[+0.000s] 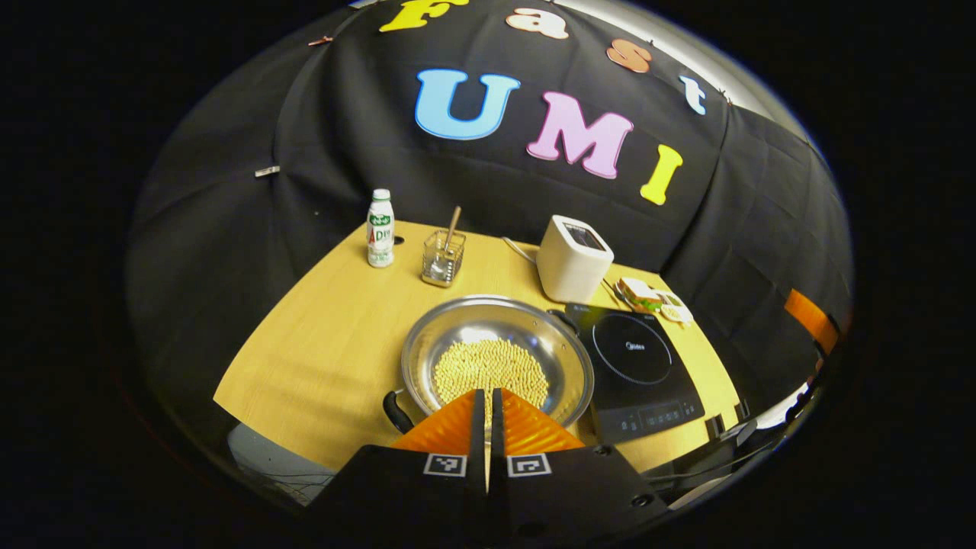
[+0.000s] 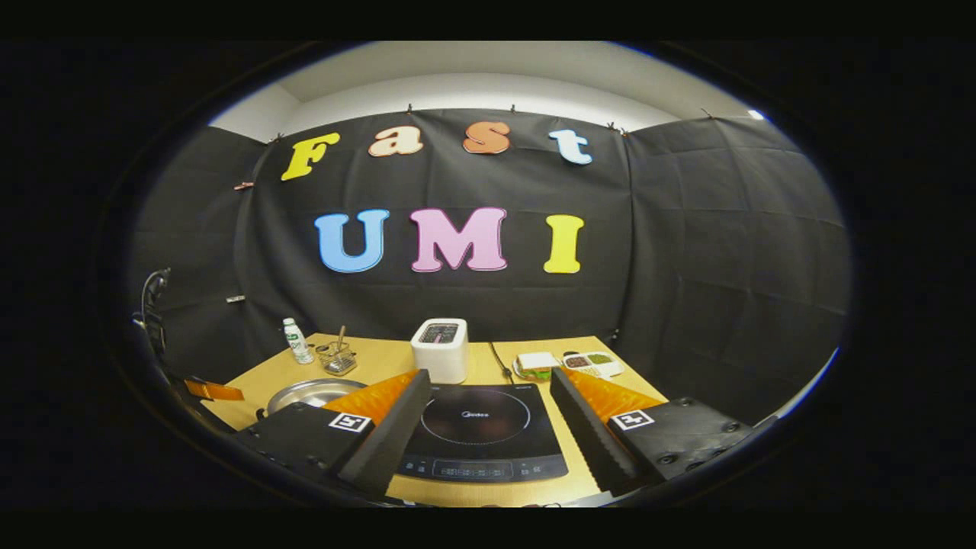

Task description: First push the handle of the pot to place it horizontally, then grasp the pot with both hands and set it on the induction cooktop.

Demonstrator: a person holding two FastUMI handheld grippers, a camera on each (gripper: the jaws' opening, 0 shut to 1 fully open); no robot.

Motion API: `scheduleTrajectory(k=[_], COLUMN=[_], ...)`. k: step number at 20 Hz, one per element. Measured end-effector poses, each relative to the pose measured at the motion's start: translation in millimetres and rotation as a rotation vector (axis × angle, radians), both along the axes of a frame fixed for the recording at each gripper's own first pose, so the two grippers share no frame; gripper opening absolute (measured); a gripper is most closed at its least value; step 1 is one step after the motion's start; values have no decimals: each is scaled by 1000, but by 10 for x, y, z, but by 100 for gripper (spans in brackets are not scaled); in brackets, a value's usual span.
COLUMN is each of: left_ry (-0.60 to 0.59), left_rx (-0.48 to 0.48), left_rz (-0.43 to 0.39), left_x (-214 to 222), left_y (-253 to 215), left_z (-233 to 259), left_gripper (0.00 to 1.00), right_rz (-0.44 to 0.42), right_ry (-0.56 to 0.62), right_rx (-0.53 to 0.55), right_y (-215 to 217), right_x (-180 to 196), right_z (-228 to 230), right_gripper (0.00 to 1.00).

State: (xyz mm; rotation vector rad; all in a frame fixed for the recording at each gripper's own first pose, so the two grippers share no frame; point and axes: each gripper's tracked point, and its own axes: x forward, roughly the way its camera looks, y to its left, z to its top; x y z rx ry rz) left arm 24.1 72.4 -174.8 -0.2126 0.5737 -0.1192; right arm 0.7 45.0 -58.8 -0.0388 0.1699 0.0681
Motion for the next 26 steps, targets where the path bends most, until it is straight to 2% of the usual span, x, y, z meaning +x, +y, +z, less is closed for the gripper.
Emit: scheduleTrajectory(k=[2,6,12,19,26], left_ry=[50,139,207,308,379], left_rx=[-15,-1,4,-16,-30], left_rz=[-31,-32,-21,-53,-2], left_x=[-67,-138,-107,-43,145], left_y=[-60,-7,106,134,349], left_z=[-224,-588,-911,-1289,-1449], left_gripper=[5,5,5,5,5], right_rz=[3,1,1,19,18], right_ry=[15,43,96,140,154], right_rx=[-1,3,6,-18,7], right_y=[23,46,91,147,171], right_x=[-1,16,33,108,251], right_z=[-65,-168,-313,-400,-446], right_gripper=[98,98,98,98,98])
